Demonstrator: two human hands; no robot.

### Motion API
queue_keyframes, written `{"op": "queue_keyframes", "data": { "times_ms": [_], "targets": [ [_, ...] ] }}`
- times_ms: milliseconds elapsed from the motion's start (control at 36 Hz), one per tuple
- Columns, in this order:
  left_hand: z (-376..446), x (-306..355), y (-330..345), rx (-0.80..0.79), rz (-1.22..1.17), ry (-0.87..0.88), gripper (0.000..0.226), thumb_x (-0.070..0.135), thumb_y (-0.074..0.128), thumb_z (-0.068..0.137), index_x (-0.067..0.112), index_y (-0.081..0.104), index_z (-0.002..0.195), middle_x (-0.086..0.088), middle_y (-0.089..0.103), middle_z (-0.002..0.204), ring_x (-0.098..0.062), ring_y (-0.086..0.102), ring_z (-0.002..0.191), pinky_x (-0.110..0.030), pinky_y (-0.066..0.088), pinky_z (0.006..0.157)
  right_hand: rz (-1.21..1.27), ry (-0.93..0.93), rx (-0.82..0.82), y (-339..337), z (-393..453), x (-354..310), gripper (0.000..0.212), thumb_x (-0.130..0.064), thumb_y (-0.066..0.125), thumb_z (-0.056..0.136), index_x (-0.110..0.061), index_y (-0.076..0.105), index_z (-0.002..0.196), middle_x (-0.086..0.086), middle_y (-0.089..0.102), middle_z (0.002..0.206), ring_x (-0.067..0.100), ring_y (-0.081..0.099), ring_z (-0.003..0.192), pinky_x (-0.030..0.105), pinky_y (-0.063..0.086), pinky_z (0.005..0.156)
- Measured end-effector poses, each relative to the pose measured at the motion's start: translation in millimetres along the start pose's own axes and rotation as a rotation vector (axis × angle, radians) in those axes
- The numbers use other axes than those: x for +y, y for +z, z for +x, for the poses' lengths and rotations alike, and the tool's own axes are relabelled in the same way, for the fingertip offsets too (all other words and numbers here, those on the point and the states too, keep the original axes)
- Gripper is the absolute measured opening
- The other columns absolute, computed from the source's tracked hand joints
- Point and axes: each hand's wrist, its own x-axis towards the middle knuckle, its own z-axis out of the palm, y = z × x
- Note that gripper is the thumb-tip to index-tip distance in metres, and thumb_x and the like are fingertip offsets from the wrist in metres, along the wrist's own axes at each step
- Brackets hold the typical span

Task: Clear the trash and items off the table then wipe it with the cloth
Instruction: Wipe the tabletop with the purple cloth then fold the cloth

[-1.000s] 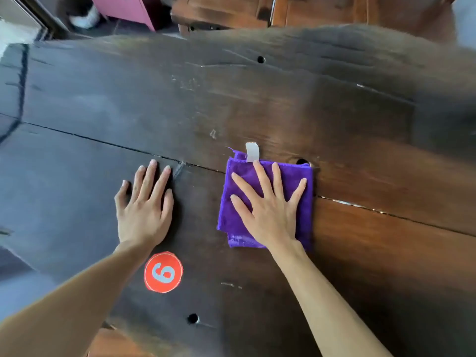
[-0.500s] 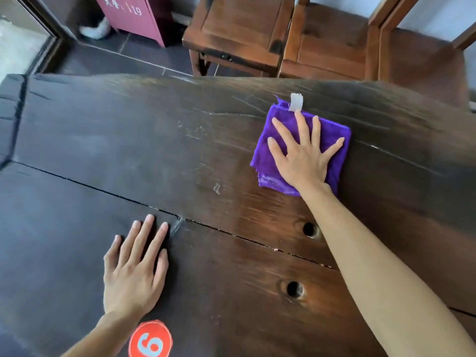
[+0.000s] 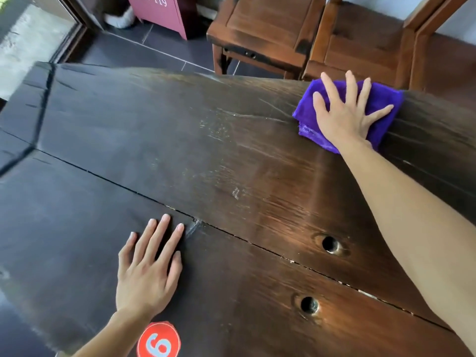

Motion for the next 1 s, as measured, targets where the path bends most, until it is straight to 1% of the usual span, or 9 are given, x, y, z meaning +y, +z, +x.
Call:
{"op": "queue_keyframes", "data": {
  "times_ms": [56,111,222,306,500,611,806,889,1000],
  "targets": [
    [0.6,0.1,-0.3,-0.001,0.002,0.000,0.055,0.040,0.032,0.104,0.030,0.039,0.158,0.001,0.030,0.168,-0.021,0.020,0.158,-0.046,0.014,0.126,0.001,-0.017,-0.012,3.9,-15.2,-10.9,0.057,-0.069,0.011,0.098,-0.057,0.007,0.154,-0.005,0.002,0.171,0.034,-0.008,0.156,0.085,-0.007,0.105],
    [0.4,0.5,-1.6,-0.007,0.006,0.001,0.055,0.040,0.033,0.104,0.030,0.039,0.158,0.001,0.030,0.168,-0.021,0.022,0.157,-0.047,0.016,0.126,0.003,-0.045,-0.016,9.1,-38.5,-25.3,0.056,-0.067,0.014,0.099,-0.058,0.009,0.154,-0.006,0.001,0.171,0.033,-0.009,0.156,0.085,-0.008,0.105],
    [-1.1,-0.4,-1.4,-0.029,0.016,0.007,0.055,0.040,0.032,0.105,0.031,0.036,0.159,0.002,0.028,0.169,-0.020,0.018,0.158,-0.047,0.013,0.126,0.017,-0.105,-0.020,19.5,-93.3,-51.1,0.054,-0.064,0.024,0.101,-0.058,0.015,0.154,-0.006,0.003,0.171,0.032,-0.007,0.157,0.086,-0.005,0.104],
    [-0.8,-1.3,-0.7,-0.032,0.018,0.011,0.055,0.042,0.029,0.106,0.033,0.034,0.160,0.002,0.027,0.170,-0.020,0.017,0.159,-0.046,0.012,0.126,0.007,-0.171,-0.044,28.2,-129.5,-65.3,0.054,-0.064,0.024,0.101,-0.058,0.015,0.154,-0.005,0.003,0.171,0.033,-0.006,0.157,0.087,-0.003,0.103],
    [-1.3,-2.9,1.0,-0.021,0.005,0.017,0.054,0.043,0.027,0.107,0.036,0.030,0.161,0.004,0.025,0.170,-0.020,0.017,0.159,-0.046,0.012,0.126,0.016,-0.287,-0.061,49.8,-214.5,-87.6,0.057,-0.065,0.027,0.098,-0.057,0.017,0.153,-0.003,0.011,0.171,0.035,0.001,0.157,0.087,-0.001,0.102],
    [-0.9,-2.4,0.1,-0.016,-0.016,0.019,0.053,0.044,0.024,0.108,0.037,0.030,0.161,0.005,0.024,0.170,-0.020,0.017,0.159,-0.046,0.013,0.126,0.009,-0.343,-0.086,57.7,-266.9,-95.8,0.058,-0.061,0.028,0.099,-0.054,0.017,0.155,-0.003,0.010,0.171,0.035,0.001,0.157,0.087,0.000,0.102],
    [-2.1,-1.3,-4.1,-0.014,-0.098,0.013,0.053,0.043,0.028,0.107,0.037,0.033,0.159,0.004,0.027,0.169,-0.020,0.020,0.158,-0.047,0.013,0.126,-0.021,-0.426,-0.146,65.8,-364.8,-95.1,0.059,-0.054,0.028,0.100,-0.050,0.015,0.157,-0.001,0.009,0.171,0.035,0.001,0.157,0.084,0.004,0.104],
    [-4.4,-2.0,-4.8,-0.020,-0.117,0.015,0.054,0.045,0.025,0.107,0.037,0.033,0.160,0.004,0.027,0.170,-0.020,0.019,0.158,-0.047,0.012,0.125,-0.019,-0.438,-0.163,68.8,-413.9,-93.9,0.061,-0.053,0.033,0.098,-0.049,0.017,0.157,-0.001,0.010,0.171,0.034,0.002,0.157,0.084,0.005,0.105],
    [-5.6,-2.5,-7.5,-0.011,-0.131,0.016,0.054,0.045,0.027,0.106,0.036,0.038,0.158,0.005,0.030,0.168,-0.020,0.023,0.157,-0.047,0.015,0.124,-0.009,-0.469,-0.220,70.4,-488.8,-92.2,0.062,-0.054,0.037,0.096,-0.050,0.023,0.156,-0.001,0.014,0.171,0.033,0.004,0.157,0.085,0.004,0.106]
  ]
}}
